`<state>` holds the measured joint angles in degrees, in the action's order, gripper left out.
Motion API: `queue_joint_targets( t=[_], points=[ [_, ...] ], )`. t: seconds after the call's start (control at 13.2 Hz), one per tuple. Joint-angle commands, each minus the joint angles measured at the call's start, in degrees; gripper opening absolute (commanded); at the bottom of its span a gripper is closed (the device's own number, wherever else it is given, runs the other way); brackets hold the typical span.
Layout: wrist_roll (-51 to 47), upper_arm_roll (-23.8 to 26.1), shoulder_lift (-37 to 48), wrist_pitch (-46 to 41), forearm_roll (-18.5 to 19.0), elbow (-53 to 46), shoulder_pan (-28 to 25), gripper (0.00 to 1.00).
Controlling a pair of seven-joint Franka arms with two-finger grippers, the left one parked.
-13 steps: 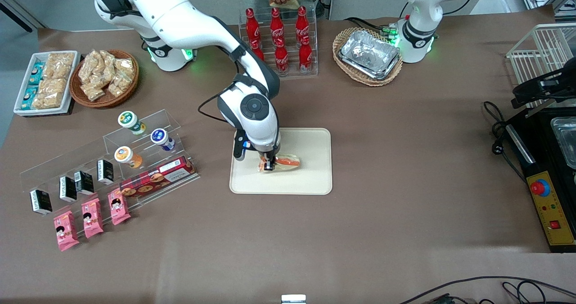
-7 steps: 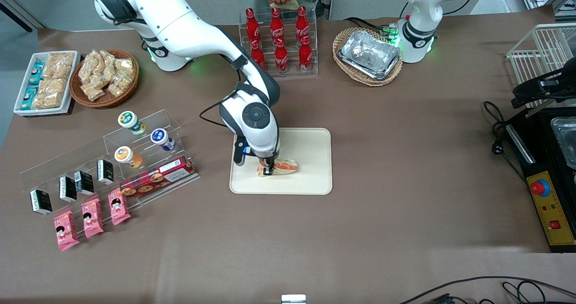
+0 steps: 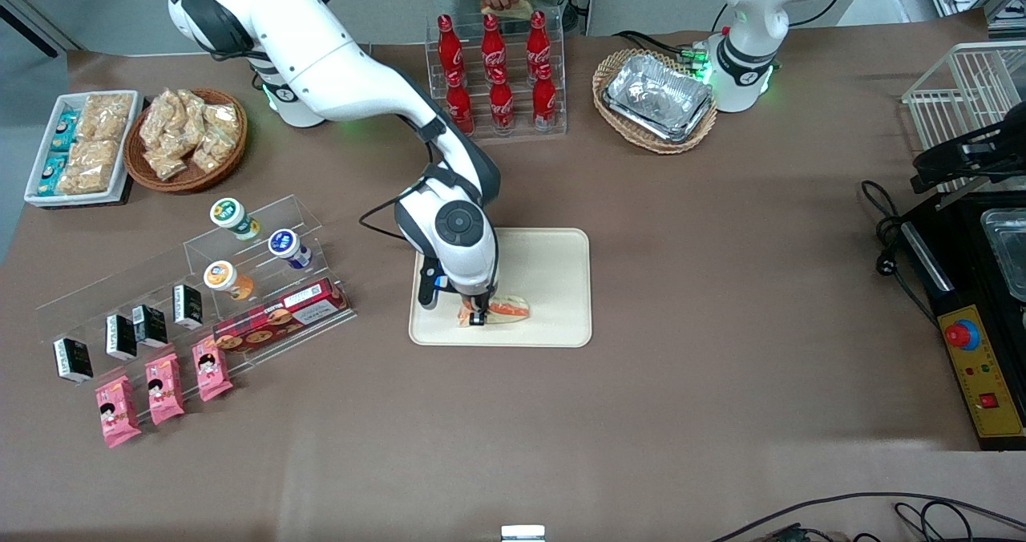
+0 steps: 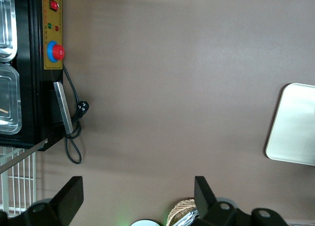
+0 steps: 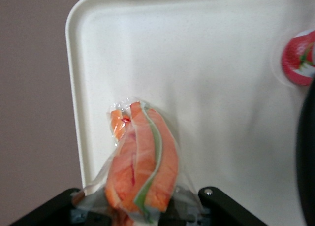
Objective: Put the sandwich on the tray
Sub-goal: 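Lower the sandwich onto the tray beside the red-lidded cup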
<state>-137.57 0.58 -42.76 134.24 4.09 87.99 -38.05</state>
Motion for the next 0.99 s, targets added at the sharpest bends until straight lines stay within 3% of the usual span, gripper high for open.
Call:
queue_joint_targets(
  t=[0.0, 0.53, 0.61, 0.68, 0.83, 0.91],
  points=[
    [-0.1, -0.8, -2.9, 1.1, 1.7, -2.9, 0.2, 0.05],
    [-0.2, -2.6, -3.4, 2.3, 2.6, -3.0, 0.2, 0.07],
    [-0.2, -2.8, -3.5, 2.5, 2.6, -3.0, 0.2, 0.16],
    [-0.2, -2.8, -3.6, 2.8, 2.6, -3.0, 0.2, 0.18],
    [0.0, -2.9, -3.6, 2.8, 2.6, -2.9, 0.3, 0.4],
    [-0.2, -3.0, -3.6, 2.8, 2.6, -2.9, 0.3, 0.43]
  ],
)
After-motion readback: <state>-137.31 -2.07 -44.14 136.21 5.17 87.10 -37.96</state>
